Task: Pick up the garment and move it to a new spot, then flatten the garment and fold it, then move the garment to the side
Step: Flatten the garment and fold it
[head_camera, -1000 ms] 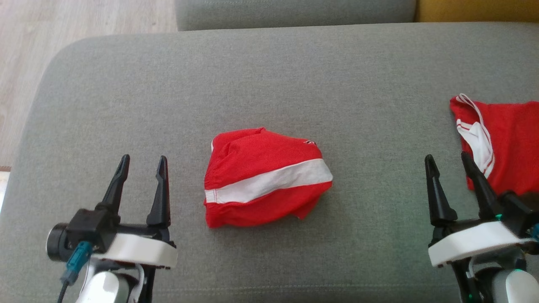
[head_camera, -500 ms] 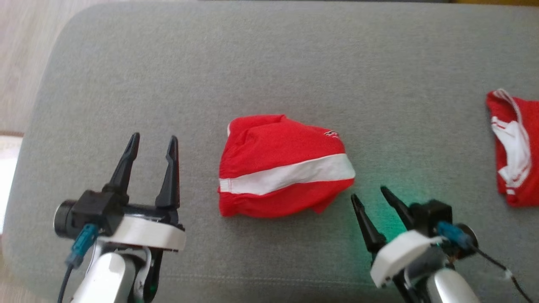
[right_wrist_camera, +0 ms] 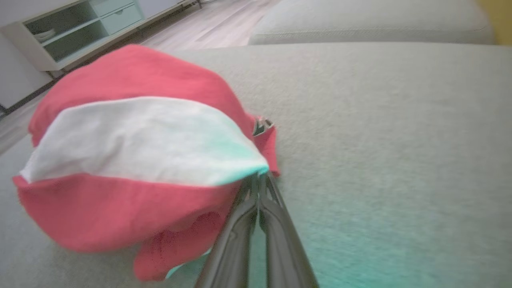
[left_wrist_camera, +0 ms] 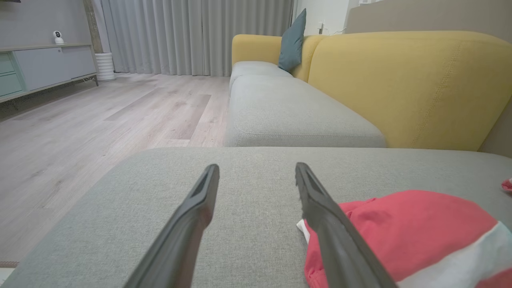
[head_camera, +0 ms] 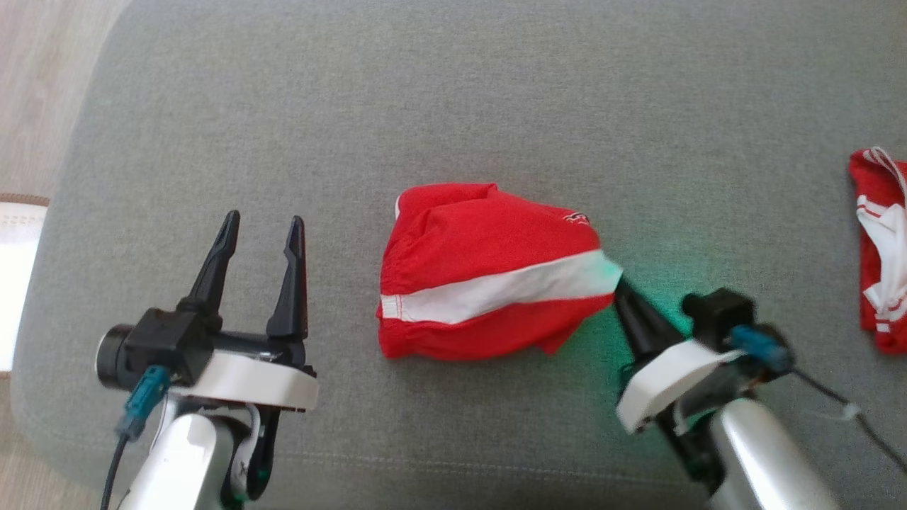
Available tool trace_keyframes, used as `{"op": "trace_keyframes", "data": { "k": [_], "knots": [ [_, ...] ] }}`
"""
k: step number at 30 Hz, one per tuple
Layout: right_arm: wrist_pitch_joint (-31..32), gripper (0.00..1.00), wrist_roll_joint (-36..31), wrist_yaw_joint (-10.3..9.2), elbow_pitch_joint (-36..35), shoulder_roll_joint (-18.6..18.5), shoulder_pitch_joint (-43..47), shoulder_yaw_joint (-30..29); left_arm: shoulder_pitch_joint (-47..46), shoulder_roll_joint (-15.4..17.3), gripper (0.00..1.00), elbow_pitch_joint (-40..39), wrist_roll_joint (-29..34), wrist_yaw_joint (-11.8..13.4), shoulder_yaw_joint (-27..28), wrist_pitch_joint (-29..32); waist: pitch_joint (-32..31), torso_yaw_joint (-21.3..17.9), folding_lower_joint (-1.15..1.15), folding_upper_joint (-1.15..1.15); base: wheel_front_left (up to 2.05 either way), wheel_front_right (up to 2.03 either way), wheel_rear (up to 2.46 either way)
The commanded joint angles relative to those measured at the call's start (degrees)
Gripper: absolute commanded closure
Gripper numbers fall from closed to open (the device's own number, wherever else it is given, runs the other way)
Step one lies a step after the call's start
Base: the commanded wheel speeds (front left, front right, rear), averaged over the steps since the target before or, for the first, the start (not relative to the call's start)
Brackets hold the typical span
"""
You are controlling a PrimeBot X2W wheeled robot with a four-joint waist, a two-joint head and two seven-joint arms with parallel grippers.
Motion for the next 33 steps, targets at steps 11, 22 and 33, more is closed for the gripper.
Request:
{"op": "trace_keyframes", "data": {
  "k": [11,22,33],
  "knots": [
    [2.92,1.0,-6.59,0.2,-19.05,-8.79,-0.52,-6.17,-1.43,0.11,0.0,-2.95,1.23,-0.67,3.78,-0.69,-0.32,-2.43,0.0,0.0,0.0,0.0,0.0],
    [4.13,0.81,-5.77,0.2,-14.8,-3.41,9.23,-8.09,-1.56,-0.77,0.0,-2.61,1.74,-1.91,4.15,-0.7,0.36,-3.04,0.0,0.0,0.0,0.0,0.0],
    [-3.54,0.0,-3.58,0.2,-18.75,0.87,12.65,-13.7,0.58,-0.56,0.0,-2.56,2.46,-1.81,5.31,-0.7,-1.67,-4.67,0.0,0.0,0.0,0.0,0.0]
  ]
}}
